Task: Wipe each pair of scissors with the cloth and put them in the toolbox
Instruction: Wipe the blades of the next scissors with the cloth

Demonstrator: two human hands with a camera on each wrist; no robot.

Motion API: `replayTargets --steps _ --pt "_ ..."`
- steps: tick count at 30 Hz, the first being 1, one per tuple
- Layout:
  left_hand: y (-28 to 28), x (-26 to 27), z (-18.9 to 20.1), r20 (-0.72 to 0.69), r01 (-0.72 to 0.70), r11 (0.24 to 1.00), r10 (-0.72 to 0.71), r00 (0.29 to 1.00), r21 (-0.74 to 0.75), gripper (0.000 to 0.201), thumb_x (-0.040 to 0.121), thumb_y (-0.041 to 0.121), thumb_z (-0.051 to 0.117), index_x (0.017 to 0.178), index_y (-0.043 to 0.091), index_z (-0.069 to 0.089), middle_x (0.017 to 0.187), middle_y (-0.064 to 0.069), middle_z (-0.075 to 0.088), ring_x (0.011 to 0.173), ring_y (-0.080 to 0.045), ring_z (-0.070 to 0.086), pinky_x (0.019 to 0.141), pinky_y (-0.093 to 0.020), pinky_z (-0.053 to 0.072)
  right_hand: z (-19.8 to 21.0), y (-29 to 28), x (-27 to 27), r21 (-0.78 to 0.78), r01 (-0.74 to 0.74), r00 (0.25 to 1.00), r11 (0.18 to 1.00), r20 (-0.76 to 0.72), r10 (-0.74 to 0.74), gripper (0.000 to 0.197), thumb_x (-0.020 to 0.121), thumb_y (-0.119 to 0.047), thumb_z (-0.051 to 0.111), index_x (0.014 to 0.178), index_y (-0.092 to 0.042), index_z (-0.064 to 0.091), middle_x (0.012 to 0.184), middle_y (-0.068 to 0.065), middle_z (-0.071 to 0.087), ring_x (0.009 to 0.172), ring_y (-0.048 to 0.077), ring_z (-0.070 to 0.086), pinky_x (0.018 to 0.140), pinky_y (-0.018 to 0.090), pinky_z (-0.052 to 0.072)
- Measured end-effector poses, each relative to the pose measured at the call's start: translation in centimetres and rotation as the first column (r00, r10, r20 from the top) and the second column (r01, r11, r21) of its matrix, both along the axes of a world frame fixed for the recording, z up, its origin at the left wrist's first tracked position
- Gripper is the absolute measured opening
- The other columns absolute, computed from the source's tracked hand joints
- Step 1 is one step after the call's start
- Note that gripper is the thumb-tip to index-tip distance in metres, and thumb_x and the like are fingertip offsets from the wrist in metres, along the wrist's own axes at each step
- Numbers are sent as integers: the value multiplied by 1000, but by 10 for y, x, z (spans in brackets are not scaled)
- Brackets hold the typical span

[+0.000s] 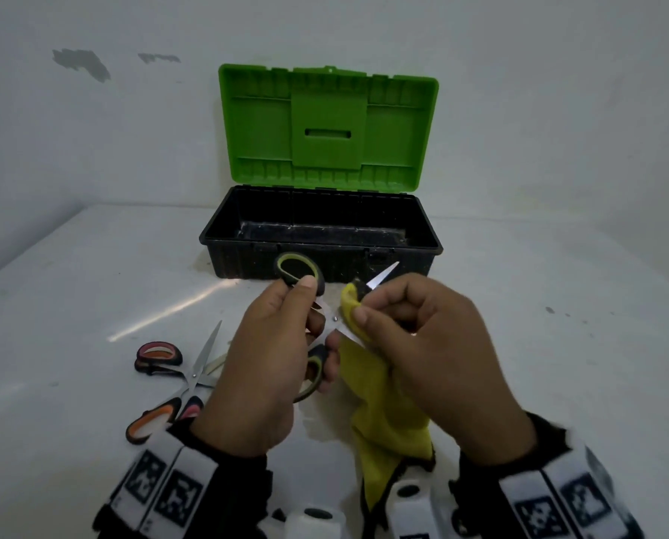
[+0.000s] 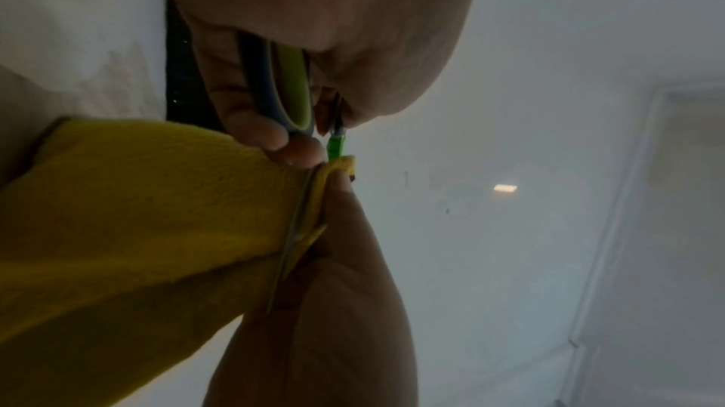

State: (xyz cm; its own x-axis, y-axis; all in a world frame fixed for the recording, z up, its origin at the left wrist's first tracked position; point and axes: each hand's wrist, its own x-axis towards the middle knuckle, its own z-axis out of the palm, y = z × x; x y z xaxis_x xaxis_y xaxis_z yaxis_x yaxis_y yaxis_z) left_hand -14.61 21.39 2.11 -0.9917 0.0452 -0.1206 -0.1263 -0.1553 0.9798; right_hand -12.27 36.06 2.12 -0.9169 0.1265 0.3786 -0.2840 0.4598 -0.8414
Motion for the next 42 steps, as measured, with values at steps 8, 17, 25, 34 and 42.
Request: replayTargets --steps 8,17,25,34,42 --pt "-1 5 1 54 73 997 -74 996 20 35 102 42 44 82 13 46 59 -11 54 41 -21 46 37 -25 37 2 3 -8 -77 108 994 991 6 -108 10 83 -28 76 76 -25 70 68 -9 71 63 6 67 55 19 53" --pt "-2 8 -1 60 79 997 -80 995 18 38 101 43 44 77 13 45 60 -12 56 41 -21 46 39 -27 37 5 2 -8 -101 90 996 991 22 -88 11 82 -25 78 75 -21 71 66 -4 72 62 10 69 59 25 57" --pt "-4 7 1 35 70 997 -69 997 -32 37 101 42 43 78 13 45 59 -12 54 41 -21 46 39 -27 38 5 -4 -3 -49 23 998 999 65 -20 10 82 -27 77 75 -24 70 69 -11 71 62 3 67 55 11 49" --pt "-1 11 -1 -35 29 999 -31 999 -38 38 102 38 42 79 8 44 56 -10 56 42 -24 48 39 -28 38 8 16 -24 -236 184 981 954 -17 -194 11 82 -25 77 75 -20 71 64 -3 71 58 6 64 56 20 51" --pt "2 5 -4 -65 -76 996 74 995 -34 35 101 38 47 91 5 53 63 1 58 40 -24 52 38 -28 41 -8 -4 2 41 -94 995 995 -18 95 8 86 -20 72 84 -26 66 79 -10 69 77 9 67 68 20 54"
